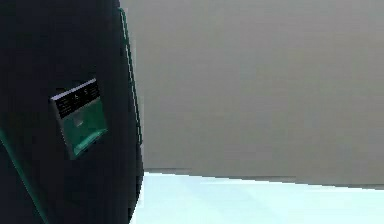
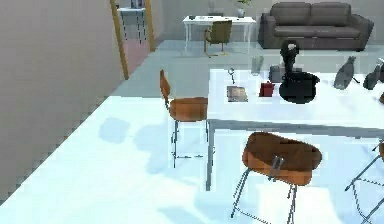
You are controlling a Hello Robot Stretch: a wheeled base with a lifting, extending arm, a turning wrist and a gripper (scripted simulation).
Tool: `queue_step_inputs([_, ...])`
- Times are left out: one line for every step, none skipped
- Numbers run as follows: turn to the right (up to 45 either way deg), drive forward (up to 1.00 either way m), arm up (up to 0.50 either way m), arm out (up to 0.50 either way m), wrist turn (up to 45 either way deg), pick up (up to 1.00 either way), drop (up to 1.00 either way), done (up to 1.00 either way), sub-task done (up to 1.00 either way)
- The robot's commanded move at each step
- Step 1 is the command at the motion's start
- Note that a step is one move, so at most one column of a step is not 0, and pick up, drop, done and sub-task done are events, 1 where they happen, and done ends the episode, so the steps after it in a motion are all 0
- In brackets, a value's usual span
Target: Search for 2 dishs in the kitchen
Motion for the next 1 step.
queue_step_inputs([45.0,0.00,0.00,0.00,0.0,0.00,0.00,0.00,0.00])
